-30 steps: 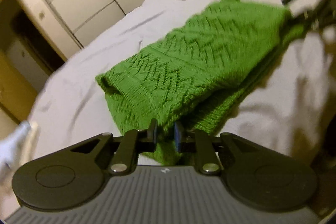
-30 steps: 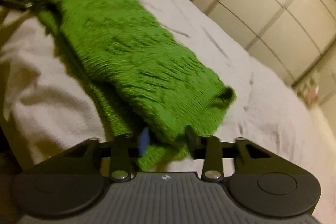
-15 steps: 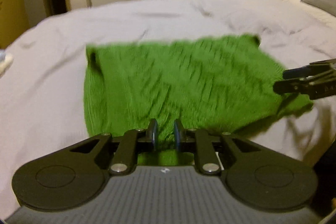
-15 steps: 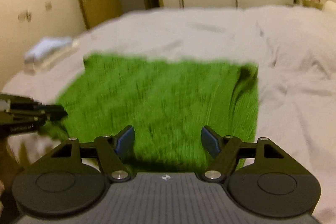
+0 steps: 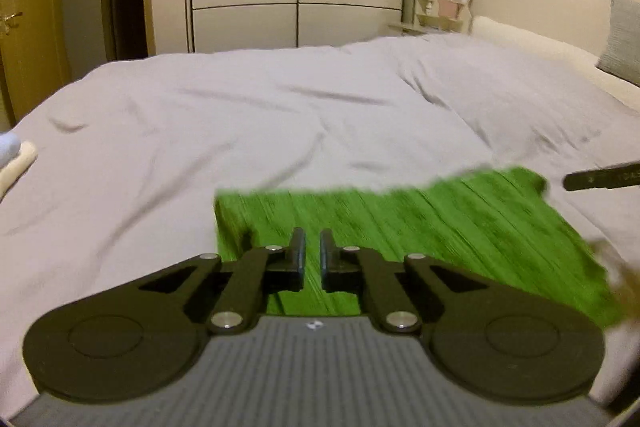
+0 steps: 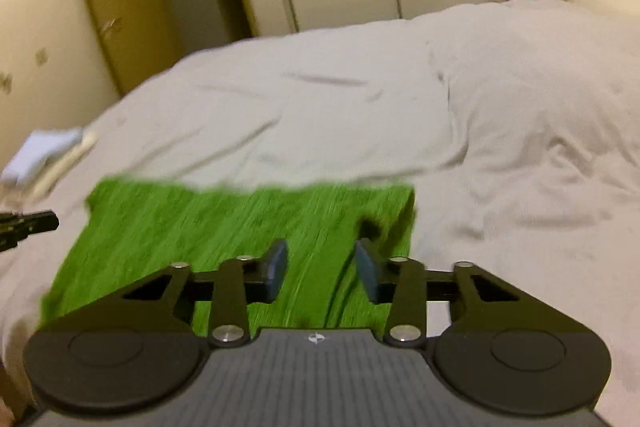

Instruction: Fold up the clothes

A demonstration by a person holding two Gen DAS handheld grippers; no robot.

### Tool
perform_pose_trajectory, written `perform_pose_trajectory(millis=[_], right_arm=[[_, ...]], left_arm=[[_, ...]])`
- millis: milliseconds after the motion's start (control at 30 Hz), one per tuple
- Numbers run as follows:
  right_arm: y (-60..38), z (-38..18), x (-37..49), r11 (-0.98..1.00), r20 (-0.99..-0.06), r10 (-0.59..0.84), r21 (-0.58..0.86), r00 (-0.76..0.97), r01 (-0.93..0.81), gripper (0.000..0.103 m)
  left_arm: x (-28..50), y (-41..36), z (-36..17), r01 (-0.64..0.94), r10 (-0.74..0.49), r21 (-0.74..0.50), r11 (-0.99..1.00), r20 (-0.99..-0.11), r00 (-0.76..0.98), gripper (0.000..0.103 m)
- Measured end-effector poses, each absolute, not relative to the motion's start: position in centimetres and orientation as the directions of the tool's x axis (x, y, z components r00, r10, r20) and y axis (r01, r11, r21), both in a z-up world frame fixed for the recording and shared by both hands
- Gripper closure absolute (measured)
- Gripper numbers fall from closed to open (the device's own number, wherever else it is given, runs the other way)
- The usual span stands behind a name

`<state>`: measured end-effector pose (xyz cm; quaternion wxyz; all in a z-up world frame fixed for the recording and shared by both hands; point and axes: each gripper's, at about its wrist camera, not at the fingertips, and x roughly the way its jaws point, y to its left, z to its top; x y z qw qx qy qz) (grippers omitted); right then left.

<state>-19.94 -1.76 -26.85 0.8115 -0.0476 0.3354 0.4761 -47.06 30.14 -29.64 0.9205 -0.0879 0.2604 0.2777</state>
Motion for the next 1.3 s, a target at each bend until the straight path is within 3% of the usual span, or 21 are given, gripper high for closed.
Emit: perform_pose_trajectory(millis=[133, 233, 300, 500, 533, 567, 600, 767, 1033, 1233, 1300], right_arm=[[1.2, -28.3, -16.8, 0.556, -0.599, 0.729, 0.238, 0.331, -0.796, 0.073], [2.6, -30.8, -15.0, 0.571, -0.654, 0.689, 0.225, 0.312, -0.789, 0.076], [2.8, -32.8, -13.9, 0.588, -0.694, 0.657, 0.227, 0.294, -0.777, 0.083], [0.8, -33.6, -12.5, 0.625, -0.675, 0.683, 0.34, 0.281, -0.703, 0.084], [0.3, -33.0, -12.9, 0.64, -0.672, 0.677, 0.339, 0.299, -0.689, 0.083], [-0.1, -32.2, -13.4, 0.652, -0.666, 0.673, 0.328, 0.322, -0.684, 0.073], [-0.9, -31.4, -14.4, 0.655, -0.655, 0.674, 0.317, 0.341, -0.686, 0.072], [-4.8, -28.7, -21.0, 0.619, -0.603, 0.721, 0.336, 0.342, -0.71, 0.072], [-6.2, -29.5, -29.3, 0.554, -0.655, 0.705, 0.267, 0.273, -0.789, 0.072], [-6.7, -31.3, -30.2, 0.59, -0.727, 0.634, 0.236, 0.262, -0.772, 0.057], [-7.3, -30.4, -30.8, 0.589, -0.717, 0.641, 0.233, 0.272, -0.774, 0.041]], left_arm=[[-44.8, 34.9, -31.5, -0.585, 0.453, -0.074, 0.807, -0.558, 0.696, 0.1], [-44.5, 37.5, -34.6, -0.622, 0.423, -0.132, 0.771, -0.624, 0.657, 0.1], [-45.7, 38.5, -36.2, -0.629, 0.387, -0.23, 0.743, -0.618, 0.684, 0.099], [-50.0, 40.2, -36.8, -0.634, 0.307, -0.533, 0.56, -0.578, 0.756, 0.103], [-50.7, 39.5, -36.0, -0.637, 0.323, -0.528, 0.562, -0.568, 0.757, 0.103], [-51.3, 38.6, -35.2, -0.639, 0.343, -0.517, 0.57, -0.557, 0.756, 0.103], [-51.9, 37.0, -34.6, -0.645, 0.355, -0.496, 0.581, -0.559, 0.749, 0.103], [-54.4, 28.4, -32.0, -0.674, 0.412, -0.383, 0.632, -0.57, 0.711, 0.102], [-53.6, 19.6, -35.1, -0.73, 0.462, -0.176, 0.66, -0.671, 0.58, 0.099], [-52.6, 17.2, -34.9, -0.775, 0.476, -0.122, 0.62, -0.727, 0.495, 0.096], [-52.5, 16.3, -34.5, -0.788, 0.471, -0.114, 0.605, -0.746, 0.47, 0.088]])
